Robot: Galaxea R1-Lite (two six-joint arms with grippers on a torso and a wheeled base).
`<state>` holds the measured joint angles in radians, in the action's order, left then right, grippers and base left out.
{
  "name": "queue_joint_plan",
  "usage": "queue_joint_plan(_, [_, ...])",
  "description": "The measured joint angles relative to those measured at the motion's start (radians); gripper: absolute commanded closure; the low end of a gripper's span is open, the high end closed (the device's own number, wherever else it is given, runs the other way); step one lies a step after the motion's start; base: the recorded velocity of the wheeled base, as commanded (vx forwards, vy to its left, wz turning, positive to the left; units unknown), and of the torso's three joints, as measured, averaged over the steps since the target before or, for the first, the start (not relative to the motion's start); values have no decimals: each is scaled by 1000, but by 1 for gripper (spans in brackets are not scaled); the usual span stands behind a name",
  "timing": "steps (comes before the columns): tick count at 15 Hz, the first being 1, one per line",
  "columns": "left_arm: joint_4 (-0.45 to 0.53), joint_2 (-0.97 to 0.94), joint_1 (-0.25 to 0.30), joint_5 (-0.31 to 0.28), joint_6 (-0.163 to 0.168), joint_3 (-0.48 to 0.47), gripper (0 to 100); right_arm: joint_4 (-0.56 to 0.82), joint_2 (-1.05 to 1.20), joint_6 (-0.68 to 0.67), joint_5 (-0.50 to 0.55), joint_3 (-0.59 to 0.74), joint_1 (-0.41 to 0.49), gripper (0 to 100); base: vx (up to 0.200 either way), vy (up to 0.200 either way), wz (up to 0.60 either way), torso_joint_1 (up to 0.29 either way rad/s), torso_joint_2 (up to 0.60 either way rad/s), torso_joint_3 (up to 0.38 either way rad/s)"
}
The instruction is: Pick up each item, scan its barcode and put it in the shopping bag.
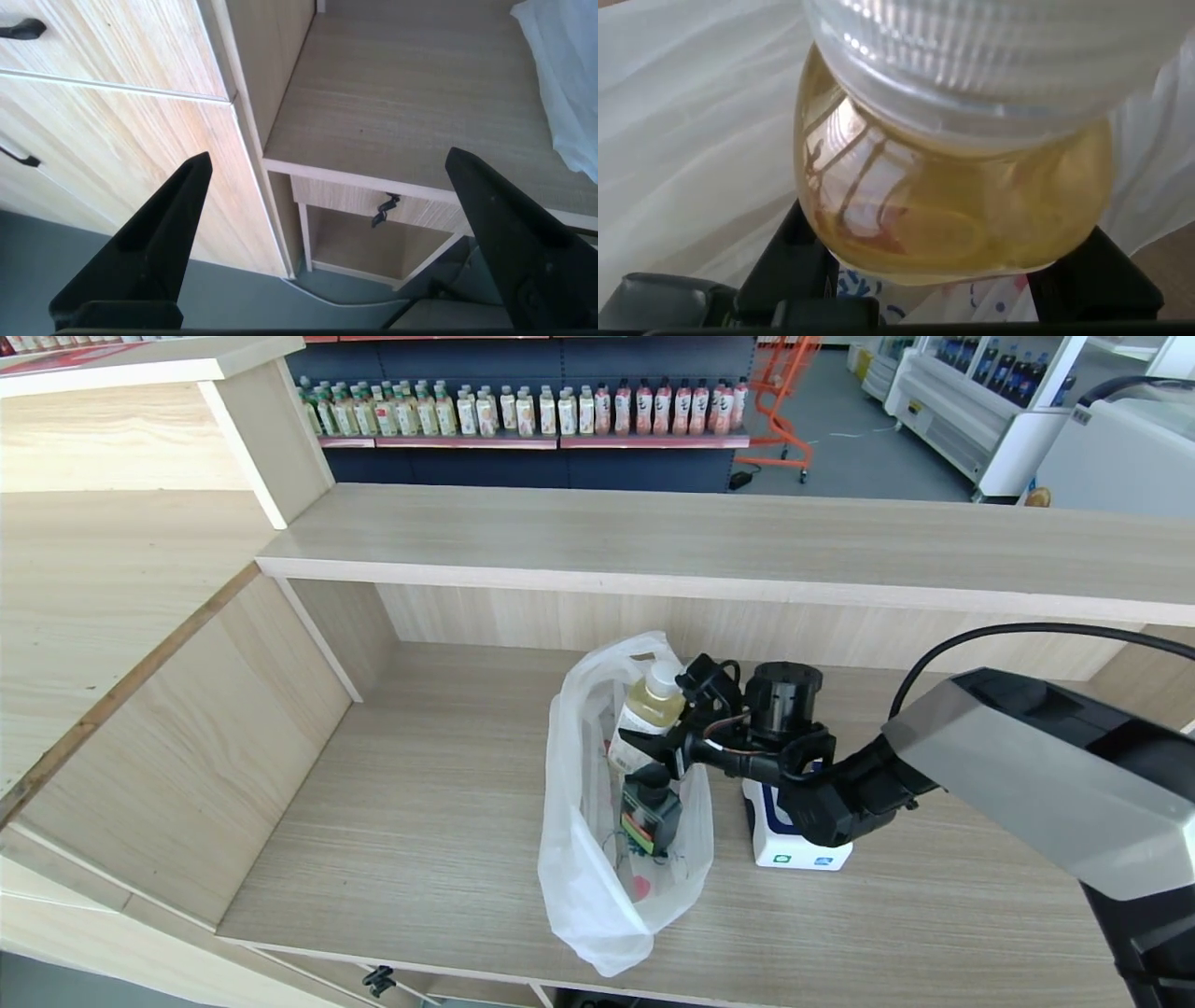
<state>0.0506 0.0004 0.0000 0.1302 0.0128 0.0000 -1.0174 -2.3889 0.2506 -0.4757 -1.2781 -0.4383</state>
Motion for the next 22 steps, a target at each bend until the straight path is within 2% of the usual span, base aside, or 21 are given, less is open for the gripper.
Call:
queue_joint_plan(3, [0, 0, 0, 0, 0, 0, 0, -7, -16, 12, -2, -5, 7, 100, 0, 0, 0, 0, 0, 0])
queue_joint_plan(4, [0, 0, 0, 0, 0, 0, 0, -7, -18, 12, -3, -5, 10, 0, 0, 0, 0, 0, 0, 0])
queue_joint_plan(7, [0, 0, 0, 0, 0, 0, 0, 1, -9, -5, -4, 0, 15, 0, 0, 0, 0, 0, 0, 0])
queue_joint_plan(10, [0, 0, 0, 0, 0, 0, 0, 7, 76, -183, -10, 33, 13, 0, 0, 0, 0, 0, 0, 0])
queue_joint_plan(13, [0, 0, 0, 0, -1, 0, 0, 68, 258, -298, -57, 149, 26, 0, 0, 0, 0, 0, 0, 0])
queue_joint_plan(16, [0, 0, 0, 0, 0, 0, 0, 141, 525, -334, -124, 372, 67, 0, 0, 0, 0, 0, 0, 0])
queue_joint_plan(19, [0, 0, 0, 0, 0, 0, 0, 217, 830, -341, -128, 673, 153, 0, 0, 0, 0, 0, 0, 0])
queue_joint_plan(21, [0, 0, 0, 0, -1, 0, 0, 389, 1048, -303, -18, 814, 248, 0, 0, 0, 0, 0, 0, 0])
queue_joint_plan(22, [0, 0, 0, 0, 0, 0, 0, 486, 1157, -294, 85, 863, 284, 0, 0, 0, 0, 0, 0, 0])
